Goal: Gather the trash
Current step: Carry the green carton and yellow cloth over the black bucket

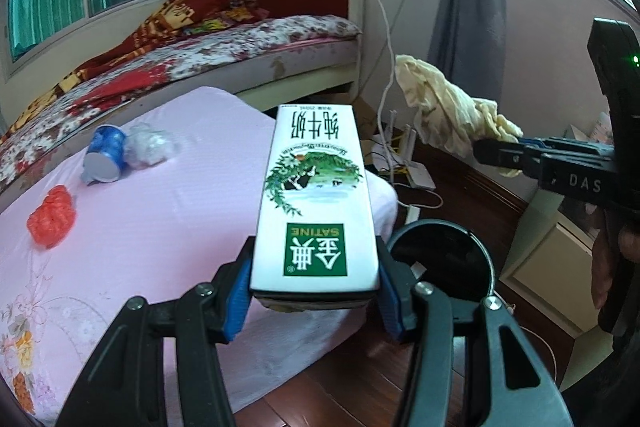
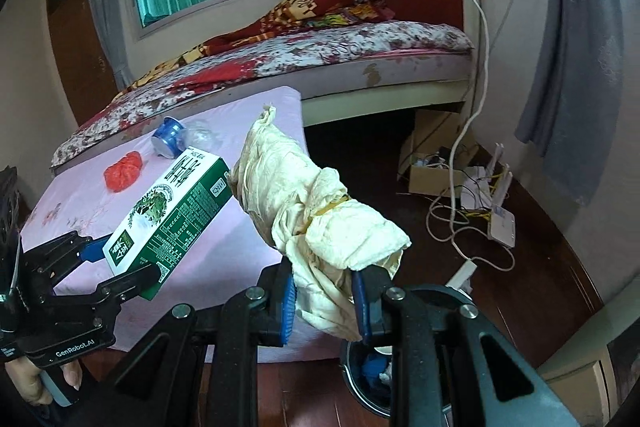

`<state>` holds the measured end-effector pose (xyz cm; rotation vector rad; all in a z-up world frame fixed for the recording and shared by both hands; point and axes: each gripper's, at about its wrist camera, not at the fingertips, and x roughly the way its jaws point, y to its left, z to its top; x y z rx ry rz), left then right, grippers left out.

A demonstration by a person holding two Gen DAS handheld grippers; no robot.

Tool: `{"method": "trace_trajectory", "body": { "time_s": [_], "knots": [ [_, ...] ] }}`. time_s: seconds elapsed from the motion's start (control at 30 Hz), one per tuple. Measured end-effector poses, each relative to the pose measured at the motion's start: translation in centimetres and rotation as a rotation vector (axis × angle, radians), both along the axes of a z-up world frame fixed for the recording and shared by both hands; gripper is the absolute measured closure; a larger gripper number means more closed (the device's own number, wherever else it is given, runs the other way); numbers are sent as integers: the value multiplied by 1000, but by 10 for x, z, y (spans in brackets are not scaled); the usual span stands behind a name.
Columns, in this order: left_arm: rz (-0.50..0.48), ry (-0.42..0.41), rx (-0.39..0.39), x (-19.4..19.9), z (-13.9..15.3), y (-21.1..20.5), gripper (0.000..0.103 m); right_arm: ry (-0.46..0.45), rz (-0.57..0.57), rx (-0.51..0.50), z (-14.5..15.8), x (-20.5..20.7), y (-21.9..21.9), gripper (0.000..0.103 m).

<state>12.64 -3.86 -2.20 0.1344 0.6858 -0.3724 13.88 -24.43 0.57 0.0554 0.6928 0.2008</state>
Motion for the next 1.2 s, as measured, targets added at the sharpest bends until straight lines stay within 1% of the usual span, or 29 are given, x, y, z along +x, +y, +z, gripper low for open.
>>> {"method": "trace_trajectory", "body": {
  "time_s": [0.23, 0.57, 0.8, 1.2],
  "knots": [
    [-51, 15, 9, -4, -5, -30, 48, 18, -52, -10, -9, -12, -30, 77],
    [-167, 66, 35, -10, -23, -82, 48, 65, -142, -36, -30, -26, -77, 77],
    [-219, 112, 56, -13, -40, -106, 48, 122, -185, -51, -55, -33, -105, 77],
    [-288, 207, 82, -4, -77, -137, 48, 261, -215, -93, -115, -35, -136, 77]
  ]
}}
